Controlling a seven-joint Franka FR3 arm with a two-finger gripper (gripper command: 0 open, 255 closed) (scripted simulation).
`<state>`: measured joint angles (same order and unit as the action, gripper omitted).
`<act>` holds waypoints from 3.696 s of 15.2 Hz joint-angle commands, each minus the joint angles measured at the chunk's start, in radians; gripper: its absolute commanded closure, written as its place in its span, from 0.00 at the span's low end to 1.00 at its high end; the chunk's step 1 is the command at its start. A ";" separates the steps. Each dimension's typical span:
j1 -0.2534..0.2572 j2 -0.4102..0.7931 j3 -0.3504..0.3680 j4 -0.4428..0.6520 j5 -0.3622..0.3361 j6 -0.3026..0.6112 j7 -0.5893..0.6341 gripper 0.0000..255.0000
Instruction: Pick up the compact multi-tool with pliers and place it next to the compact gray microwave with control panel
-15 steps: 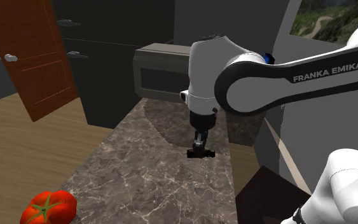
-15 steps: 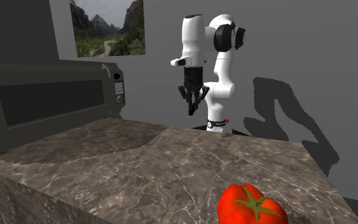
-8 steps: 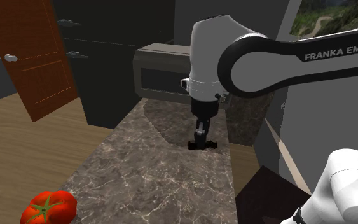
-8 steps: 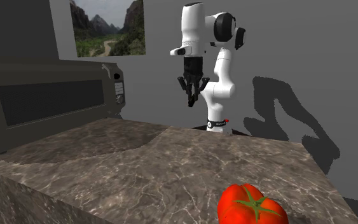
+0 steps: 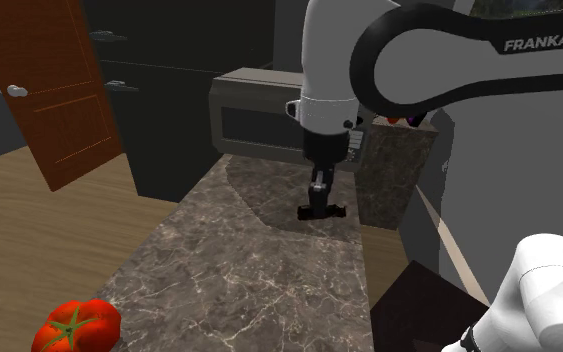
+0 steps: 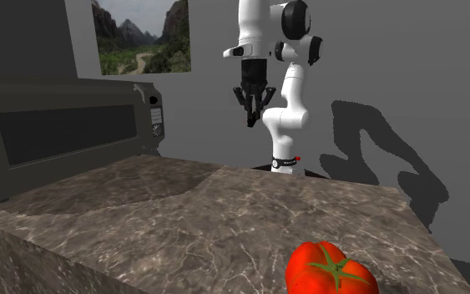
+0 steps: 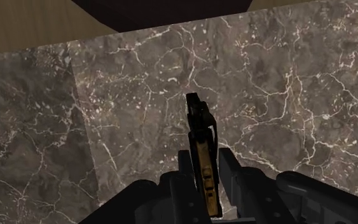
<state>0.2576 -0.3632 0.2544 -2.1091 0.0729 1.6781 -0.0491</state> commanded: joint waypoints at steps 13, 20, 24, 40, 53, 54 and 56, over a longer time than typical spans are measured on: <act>-0.006 0.027 -0.006 0.215 -0.009 -0.189 0.004 1.00; -0.009 0.057 -0.006 0.340 -0.016 -0.284 0.009 1.00; -0.010 0.080 -0.005 0.419 -0.020 -0.341 0.013 1.00; -0.021 0.199 -0.007 0.752 -0.048 -0.559 0.008 1.00; -0.152 0.216 -0.216 0.763 -0.114 -0.546 -0.354 1.00; -0.163 0.226 -0.231 0.773 -0.118 -0.546 -0.381 1.00; -0.184 0.250 -0.260 0.799 -0.126 -0.546 -0.435 1.00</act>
<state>0.0853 -0.1260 0.0102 -1.3265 -0.0491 1.1350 -0.4530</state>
